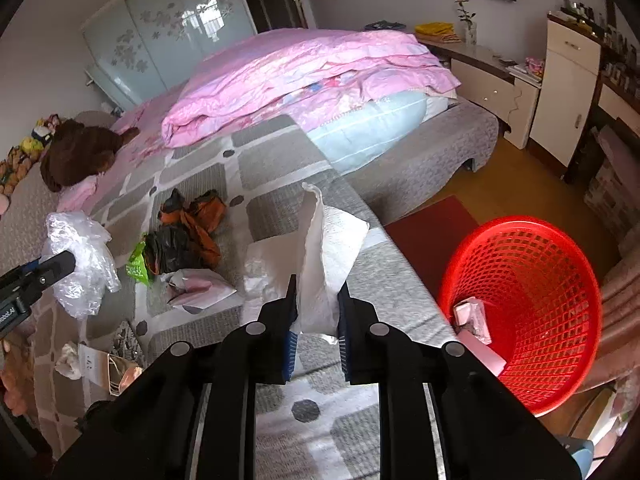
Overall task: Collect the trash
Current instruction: 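Carry the plastic bag and tissue to the red wastebasket and release both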
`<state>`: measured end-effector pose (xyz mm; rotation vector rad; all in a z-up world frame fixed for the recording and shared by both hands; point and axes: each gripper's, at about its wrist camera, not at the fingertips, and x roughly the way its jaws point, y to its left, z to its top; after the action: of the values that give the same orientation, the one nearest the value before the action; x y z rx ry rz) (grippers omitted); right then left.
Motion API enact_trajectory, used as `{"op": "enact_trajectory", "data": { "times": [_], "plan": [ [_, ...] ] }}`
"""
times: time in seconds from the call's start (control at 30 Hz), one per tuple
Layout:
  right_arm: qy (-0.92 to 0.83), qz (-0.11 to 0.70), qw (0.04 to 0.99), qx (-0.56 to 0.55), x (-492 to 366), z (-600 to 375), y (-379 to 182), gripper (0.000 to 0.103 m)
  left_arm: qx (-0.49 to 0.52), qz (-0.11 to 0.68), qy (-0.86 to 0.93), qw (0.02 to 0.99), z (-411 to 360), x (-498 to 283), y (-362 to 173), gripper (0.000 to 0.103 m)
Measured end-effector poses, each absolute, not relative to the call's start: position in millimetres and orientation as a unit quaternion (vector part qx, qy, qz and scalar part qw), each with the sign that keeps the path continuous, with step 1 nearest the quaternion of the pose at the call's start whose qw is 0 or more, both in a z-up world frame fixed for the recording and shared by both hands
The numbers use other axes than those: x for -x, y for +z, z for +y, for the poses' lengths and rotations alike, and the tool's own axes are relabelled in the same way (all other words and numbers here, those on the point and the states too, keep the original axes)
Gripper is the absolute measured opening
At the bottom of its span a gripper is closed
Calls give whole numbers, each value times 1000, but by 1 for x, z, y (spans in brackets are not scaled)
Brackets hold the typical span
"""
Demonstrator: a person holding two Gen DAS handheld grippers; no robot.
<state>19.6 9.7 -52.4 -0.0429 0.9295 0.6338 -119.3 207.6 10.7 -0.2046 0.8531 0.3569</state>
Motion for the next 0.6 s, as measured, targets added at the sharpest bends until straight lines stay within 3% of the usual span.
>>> {"op": "enact_trajectory", "data": {
  "times": [0.6],
  "plan": [
    [265,419,868,-9,-23,-39,-29,17,67,406,133,902,167,89,23,35]
  ]
}}
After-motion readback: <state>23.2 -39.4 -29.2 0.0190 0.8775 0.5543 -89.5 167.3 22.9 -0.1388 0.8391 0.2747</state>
